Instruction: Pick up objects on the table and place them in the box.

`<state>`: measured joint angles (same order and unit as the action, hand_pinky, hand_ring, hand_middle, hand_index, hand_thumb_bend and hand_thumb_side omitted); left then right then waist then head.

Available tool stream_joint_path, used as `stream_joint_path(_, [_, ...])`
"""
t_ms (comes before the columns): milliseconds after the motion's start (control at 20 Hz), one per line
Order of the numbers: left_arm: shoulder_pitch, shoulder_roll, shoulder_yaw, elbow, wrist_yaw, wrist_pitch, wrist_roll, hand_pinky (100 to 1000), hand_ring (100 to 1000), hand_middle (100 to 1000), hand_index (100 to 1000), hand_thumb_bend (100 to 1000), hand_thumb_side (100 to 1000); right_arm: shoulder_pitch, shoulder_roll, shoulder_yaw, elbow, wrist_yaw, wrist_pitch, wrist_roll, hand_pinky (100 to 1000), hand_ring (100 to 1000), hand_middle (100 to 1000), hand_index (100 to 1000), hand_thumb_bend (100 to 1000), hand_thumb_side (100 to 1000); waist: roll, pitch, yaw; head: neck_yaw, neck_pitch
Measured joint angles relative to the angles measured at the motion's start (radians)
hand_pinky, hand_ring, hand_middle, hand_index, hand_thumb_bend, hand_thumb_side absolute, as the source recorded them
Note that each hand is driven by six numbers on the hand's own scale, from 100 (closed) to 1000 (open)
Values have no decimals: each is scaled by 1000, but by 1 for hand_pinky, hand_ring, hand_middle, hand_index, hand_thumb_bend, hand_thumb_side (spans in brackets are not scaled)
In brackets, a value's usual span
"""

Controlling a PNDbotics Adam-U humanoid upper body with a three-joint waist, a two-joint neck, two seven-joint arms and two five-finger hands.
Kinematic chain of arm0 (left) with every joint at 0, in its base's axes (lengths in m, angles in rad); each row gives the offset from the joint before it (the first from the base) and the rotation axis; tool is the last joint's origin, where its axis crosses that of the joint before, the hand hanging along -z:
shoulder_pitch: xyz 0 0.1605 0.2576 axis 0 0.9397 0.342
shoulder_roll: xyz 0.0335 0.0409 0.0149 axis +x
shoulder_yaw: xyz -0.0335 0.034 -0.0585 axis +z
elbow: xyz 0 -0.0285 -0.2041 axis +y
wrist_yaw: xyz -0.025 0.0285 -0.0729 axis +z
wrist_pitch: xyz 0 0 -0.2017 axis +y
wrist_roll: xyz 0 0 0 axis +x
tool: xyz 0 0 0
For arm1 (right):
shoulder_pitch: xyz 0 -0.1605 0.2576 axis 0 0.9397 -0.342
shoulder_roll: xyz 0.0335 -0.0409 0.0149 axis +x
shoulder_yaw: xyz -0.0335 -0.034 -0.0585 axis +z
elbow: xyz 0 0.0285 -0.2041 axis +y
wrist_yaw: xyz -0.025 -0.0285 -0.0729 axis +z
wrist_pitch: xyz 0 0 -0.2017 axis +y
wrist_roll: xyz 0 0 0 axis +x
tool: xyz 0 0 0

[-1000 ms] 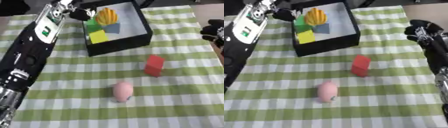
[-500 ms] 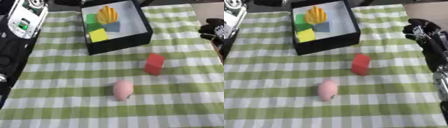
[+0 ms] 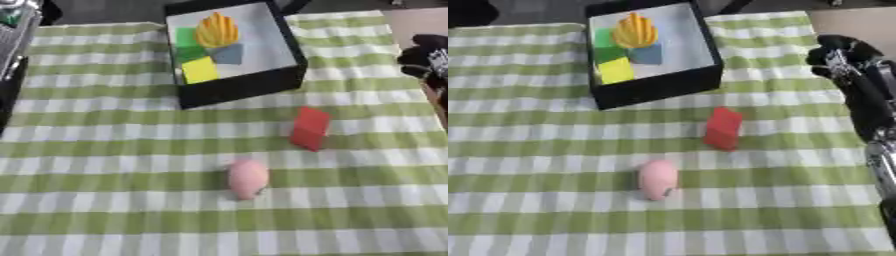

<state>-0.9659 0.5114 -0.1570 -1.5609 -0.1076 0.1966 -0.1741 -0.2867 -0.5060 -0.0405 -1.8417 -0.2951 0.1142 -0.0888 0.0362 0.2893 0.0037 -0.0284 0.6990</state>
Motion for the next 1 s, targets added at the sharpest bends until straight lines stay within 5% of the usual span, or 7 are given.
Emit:
stream_joint_path(500, [327, 56, 109, -267, 305, -1, 335, 830, 803, 778, 815, 100, 653, 15, -16, -15, -12, 0, -12, -22, 835, 765, 647, 770, 100, 525, -13, -6, 19, -16, 12])
stream_joint_path(1000, [589, -22, 200, -382, 401, -98, 527, 825, 801, 781, 821, 122, 699, 32, -24, -20, -36, 1, -18, -30, 835, 769, 652, 774, 100, 509, -38, -16, 39, -28, 25])
